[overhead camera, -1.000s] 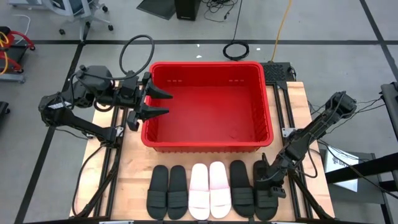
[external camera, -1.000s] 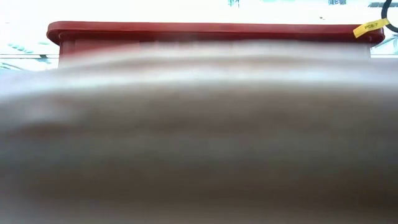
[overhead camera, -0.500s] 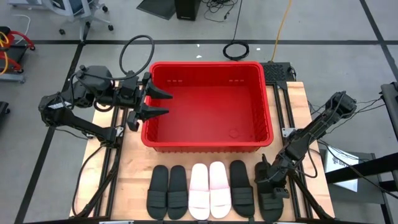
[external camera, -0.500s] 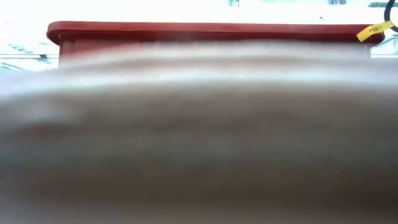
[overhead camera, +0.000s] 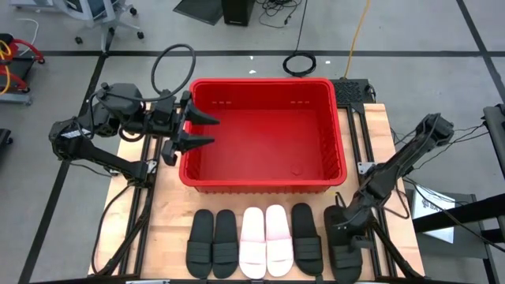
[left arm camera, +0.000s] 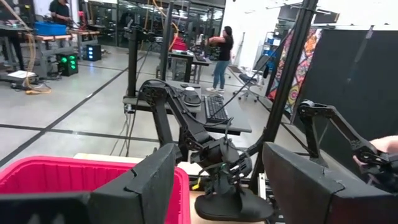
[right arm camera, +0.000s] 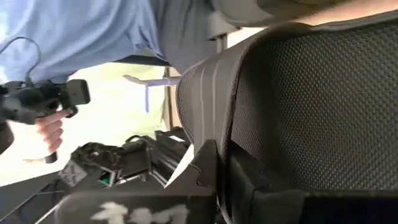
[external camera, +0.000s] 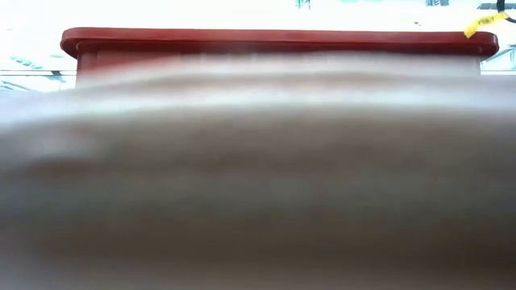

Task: Pick and place slides into bin
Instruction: Put the black slide into the red bin

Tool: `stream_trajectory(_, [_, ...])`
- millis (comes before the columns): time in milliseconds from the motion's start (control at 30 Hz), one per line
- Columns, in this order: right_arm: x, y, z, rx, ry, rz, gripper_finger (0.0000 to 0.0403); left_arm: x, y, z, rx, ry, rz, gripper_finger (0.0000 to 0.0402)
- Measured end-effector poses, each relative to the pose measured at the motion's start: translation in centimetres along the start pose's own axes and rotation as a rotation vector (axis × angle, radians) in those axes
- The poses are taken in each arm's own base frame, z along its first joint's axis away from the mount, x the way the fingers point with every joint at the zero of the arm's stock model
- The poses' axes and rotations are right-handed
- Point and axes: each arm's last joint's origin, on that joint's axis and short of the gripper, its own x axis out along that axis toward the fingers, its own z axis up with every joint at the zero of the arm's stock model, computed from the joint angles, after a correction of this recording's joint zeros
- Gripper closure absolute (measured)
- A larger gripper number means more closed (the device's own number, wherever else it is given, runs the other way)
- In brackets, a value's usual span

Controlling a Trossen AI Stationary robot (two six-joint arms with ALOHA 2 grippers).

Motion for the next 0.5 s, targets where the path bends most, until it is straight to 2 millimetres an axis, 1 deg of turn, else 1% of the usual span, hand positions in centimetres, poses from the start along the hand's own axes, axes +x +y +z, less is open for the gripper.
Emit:
stream_trajectory(133, [-0.9,0.6,-0.1,-0.059,-0.077,0.024,0.0402,0.0,0.0,0.0,0.009,0.0,0.003,0.016])
stream_trajectory(267, [-1.6,1.5,0.0,-0.146,-0.145,0.086,0.0402,0.0,0.0,0.0,0.022,0.0,0.004,0.016])
stream_trajectory(400, [-1.9,2.7,0.4,-0.3,-0.241,0.17,0.0402,0.0,0.0,0.0,0.024,-0.001,0.008,0.016])
stream_trajectory(500, [-2.1,3.3,0.9,-0.473,-0.329,0.193,0.0402,0.0,0.1,0.0,0.027,0.001,0.022,0.016])
